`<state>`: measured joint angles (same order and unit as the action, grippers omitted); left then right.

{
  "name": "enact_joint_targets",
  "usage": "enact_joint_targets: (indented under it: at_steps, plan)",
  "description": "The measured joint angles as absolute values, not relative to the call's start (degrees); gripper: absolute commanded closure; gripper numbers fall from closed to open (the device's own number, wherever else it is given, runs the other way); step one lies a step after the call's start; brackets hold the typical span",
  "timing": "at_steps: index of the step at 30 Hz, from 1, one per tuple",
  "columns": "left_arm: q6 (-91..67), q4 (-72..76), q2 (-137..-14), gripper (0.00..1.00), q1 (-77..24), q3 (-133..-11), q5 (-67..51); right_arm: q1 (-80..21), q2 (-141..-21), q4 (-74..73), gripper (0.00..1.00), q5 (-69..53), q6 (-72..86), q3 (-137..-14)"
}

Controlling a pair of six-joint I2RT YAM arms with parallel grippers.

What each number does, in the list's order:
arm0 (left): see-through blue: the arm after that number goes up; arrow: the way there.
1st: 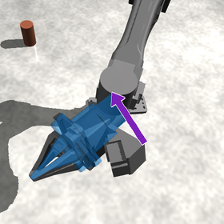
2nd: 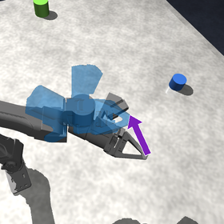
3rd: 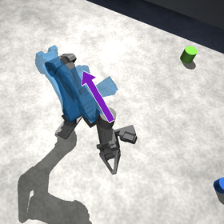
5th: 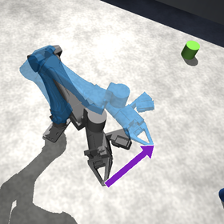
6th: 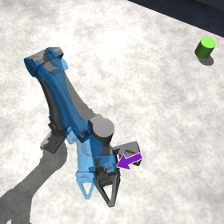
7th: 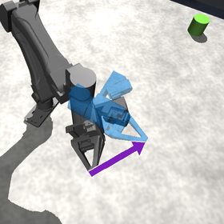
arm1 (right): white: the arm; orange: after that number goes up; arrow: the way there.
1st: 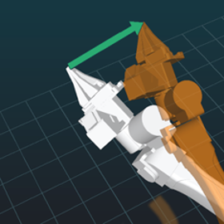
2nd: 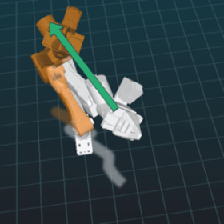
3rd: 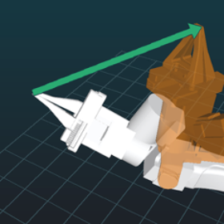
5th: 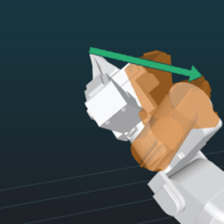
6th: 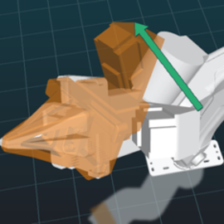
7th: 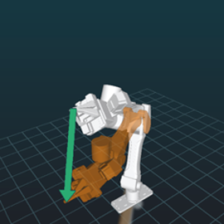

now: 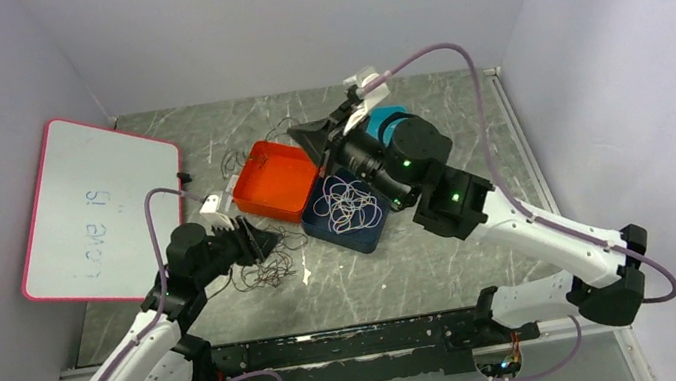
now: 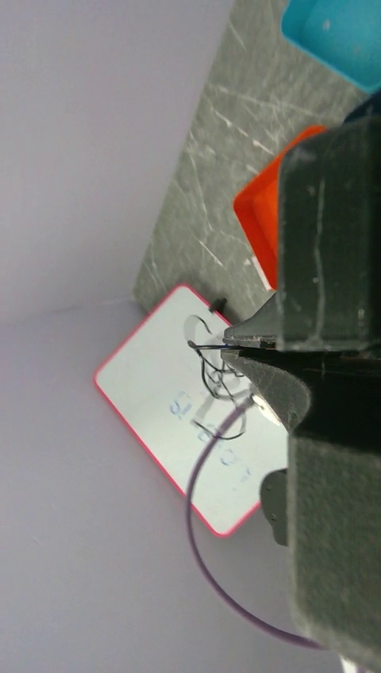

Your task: Untangle the cables

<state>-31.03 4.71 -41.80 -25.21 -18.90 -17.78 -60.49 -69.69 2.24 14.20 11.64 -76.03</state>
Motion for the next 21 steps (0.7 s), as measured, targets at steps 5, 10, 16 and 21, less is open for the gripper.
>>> enact_joint_targets:
  at_steps: [5,10,16,21]
  plan:
    - [-31.2,4.8,-42.4,0.58,-25.2,-18.9,-16.9,-60.5,-67.1,2.2,1.00,20.3,7.8,-77.7]
    - [-31.6,4.6,-42.4,0.55,-25.2,-18.7,-15.7,-60.4,-65.3,1.6,1.00,26.9,4.3,-79.1]
    - [-32.6,1.8,-42.4,0.47,-25.2,-19.1,-10.8,-60.1,-66.2,-2.9,1.00,32.4,3.2,-80.3]
    - [-33.5,-2.4,-42.5,0.39,-25.2,-21.6,-5.8,-58.7,-67.9,-7.8,1.00,33.2,3.9,-80.6]
